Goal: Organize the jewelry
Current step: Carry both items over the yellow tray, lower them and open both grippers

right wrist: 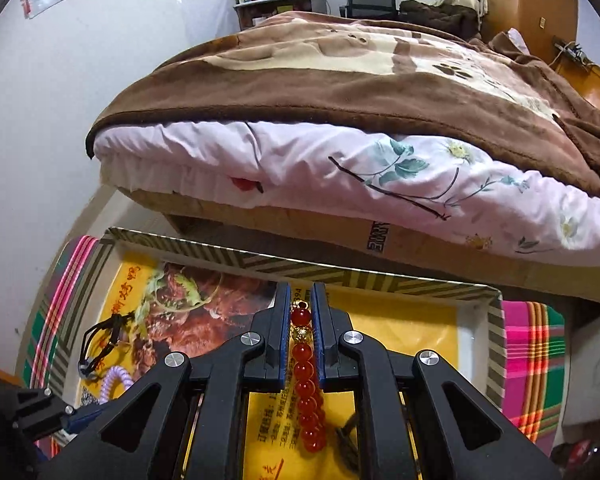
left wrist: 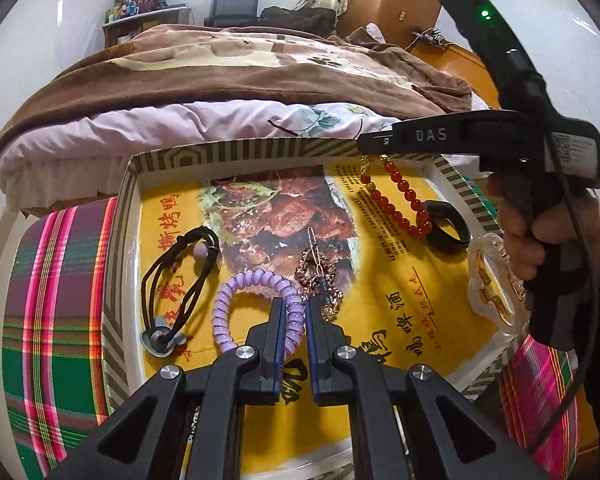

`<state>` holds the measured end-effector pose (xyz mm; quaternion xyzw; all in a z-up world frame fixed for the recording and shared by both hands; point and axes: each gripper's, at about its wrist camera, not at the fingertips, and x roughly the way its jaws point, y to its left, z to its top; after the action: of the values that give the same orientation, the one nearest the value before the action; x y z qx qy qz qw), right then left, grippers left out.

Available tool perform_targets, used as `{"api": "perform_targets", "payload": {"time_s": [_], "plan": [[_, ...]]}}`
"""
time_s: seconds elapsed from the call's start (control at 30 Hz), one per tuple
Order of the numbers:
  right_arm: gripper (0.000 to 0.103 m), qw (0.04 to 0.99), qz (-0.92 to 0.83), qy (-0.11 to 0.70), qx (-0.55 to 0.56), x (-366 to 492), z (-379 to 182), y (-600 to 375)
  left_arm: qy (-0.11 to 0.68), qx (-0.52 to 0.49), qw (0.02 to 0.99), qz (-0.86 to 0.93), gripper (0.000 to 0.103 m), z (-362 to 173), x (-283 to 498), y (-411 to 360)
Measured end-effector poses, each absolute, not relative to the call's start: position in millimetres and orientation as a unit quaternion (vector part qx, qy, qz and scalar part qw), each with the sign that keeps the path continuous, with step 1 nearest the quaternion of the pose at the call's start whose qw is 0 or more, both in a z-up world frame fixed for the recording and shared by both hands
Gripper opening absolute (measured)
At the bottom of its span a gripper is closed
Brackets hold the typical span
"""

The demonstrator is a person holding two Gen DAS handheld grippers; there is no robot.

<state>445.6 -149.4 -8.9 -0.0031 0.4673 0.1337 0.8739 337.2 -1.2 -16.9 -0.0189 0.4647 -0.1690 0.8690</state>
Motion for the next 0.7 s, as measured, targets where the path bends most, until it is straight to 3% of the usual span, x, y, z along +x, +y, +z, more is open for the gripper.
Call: {"api": "perform_targets", "payload": {"time_s": [0.27,0.3,0.37,0.53,0.63,0.7], "plan": [[0.01,0.865,0.135,0.483,0.028,452,-18,-151,0.474,-0.025,0.866,-0.16,0.012,-21,341,1],[0.011,0.865,0.136,0.483,0.029,452,-18,-151,0.474,-0.026,0.865,-0.16,0.014,-21,342,1],[0.011,0.866,0.133,0.481,0.03,451,-18,-152,0.474,-0.025,0.865,-0.16,0.032,-21,342,1],[0.016,0.866,0.144,0.477,0.048,446,-14,-157,0.472,-0.032,0.867,-0.156,0.038,-20,339,3],[0.017,0.87,0.147,0.468,0.052,439,-7,-159,0.469,-0.032,0.87,-0.151,0.051,-17,335,3],[0.017,0.87,0.151,0.466,0.056,435,-3,-160,0.466,-0.034,0.871,-0.148,0.054,-14,332,3]]}}
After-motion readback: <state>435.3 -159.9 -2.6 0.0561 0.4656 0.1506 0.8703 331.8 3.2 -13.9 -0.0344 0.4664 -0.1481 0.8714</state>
